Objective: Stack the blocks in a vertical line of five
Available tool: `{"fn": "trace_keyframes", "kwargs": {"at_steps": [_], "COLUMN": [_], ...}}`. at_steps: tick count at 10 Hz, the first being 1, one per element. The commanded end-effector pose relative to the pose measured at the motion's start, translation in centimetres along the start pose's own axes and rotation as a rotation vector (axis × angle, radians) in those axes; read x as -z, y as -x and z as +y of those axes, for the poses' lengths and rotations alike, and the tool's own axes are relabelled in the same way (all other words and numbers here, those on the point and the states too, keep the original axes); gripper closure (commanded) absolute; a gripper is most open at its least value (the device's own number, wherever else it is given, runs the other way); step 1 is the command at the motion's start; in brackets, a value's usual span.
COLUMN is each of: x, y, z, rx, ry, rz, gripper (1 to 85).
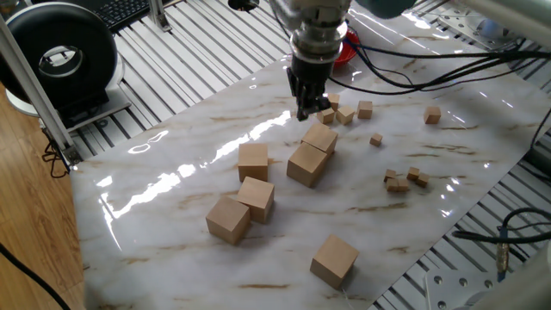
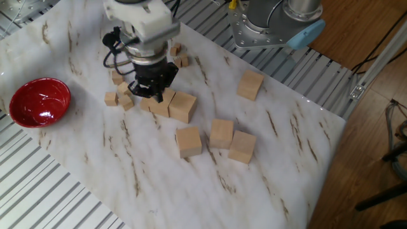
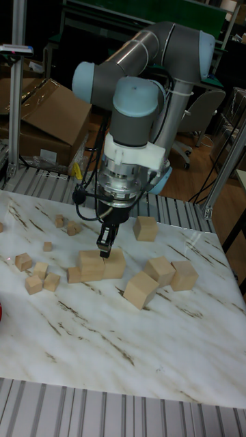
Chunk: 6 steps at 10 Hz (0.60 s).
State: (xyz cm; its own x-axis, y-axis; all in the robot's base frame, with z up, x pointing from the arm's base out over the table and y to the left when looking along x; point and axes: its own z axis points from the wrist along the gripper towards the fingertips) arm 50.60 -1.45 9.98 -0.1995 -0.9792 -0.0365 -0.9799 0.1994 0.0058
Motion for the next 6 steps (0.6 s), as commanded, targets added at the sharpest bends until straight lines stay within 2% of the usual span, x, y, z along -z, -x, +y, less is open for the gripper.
{"fn": "trace_keyframes", "kwargs": {"at_steps": [1,2,3,4,5,6], "x": [-0.8,-0.9,-1.1,-1.3,-1.4,-1.8], "y": [-1.7,-2.4,-2.4,-2.8,-3.2,-2.8], "z": [-0.1,0.6,0.2,-0.7,-0.7,-1.1], "rx": [0.228,0.238,0.304,0.384,0.395,0.438], "ry": [0.016,0.048,0.040,0.017,0.022,0.007], "rz": [0.095,0.120,0.128,0.150,0.171,0.173], "gripper": [29.7,29.7,21.7,1.3,0.7,0.7]}}
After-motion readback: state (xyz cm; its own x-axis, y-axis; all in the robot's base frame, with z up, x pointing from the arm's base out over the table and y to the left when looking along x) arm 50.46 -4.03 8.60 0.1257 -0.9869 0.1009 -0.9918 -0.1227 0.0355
